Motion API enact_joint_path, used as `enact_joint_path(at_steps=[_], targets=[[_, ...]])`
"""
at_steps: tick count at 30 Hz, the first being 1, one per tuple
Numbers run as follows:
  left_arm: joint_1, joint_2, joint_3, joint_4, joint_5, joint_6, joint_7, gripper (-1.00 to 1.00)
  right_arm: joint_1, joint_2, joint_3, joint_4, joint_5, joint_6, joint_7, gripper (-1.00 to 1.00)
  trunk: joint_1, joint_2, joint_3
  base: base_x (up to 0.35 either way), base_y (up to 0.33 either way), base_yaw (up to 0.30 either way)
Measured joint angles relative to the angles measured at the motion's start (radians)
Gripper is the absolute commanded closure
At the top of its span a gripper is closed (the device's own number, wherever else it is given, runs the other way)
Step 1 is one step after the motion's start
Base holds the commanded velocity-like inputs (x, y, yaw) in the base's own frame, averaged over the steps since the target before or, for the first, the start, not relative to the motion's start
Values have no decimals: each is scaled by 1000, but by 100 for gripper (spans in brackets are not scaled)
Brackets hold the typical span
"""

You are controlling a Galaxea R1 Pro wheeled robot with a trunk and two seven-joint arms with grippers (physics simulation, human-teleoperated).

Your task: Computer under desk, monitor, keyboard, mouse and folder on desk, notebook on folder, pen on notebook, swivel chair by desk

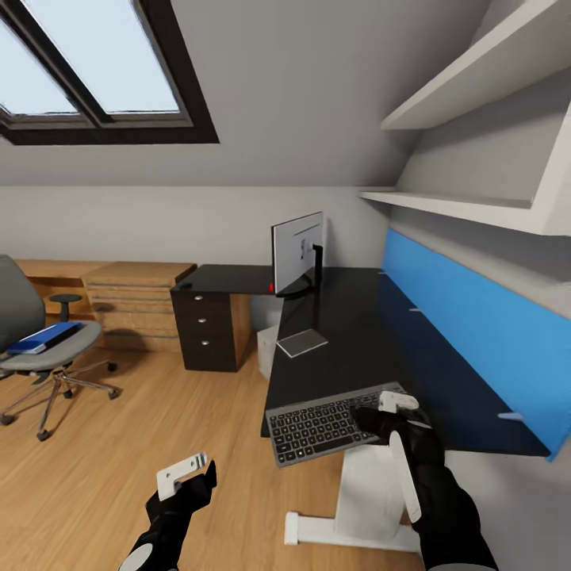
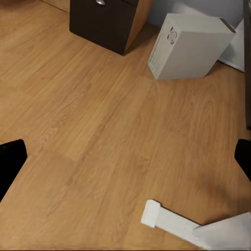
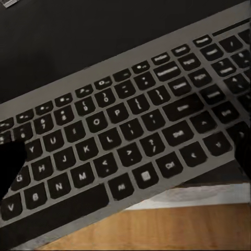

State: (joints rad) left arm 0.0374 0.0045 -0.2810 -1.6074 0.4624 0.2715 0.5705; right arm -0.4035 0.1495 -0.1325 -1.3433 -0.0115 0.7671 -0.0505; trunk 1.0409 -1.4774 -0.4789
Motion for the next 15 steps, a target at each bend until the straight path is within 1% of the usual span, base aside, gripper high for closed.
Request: enact_joint_path(at_steps=[15], targets=[[0, 0, 0, 0, 0, 0, 0, -100, 0, -1, 2, 20, 1, -2, 0, -100, 0, 0, 0, -334, 105, 0]])
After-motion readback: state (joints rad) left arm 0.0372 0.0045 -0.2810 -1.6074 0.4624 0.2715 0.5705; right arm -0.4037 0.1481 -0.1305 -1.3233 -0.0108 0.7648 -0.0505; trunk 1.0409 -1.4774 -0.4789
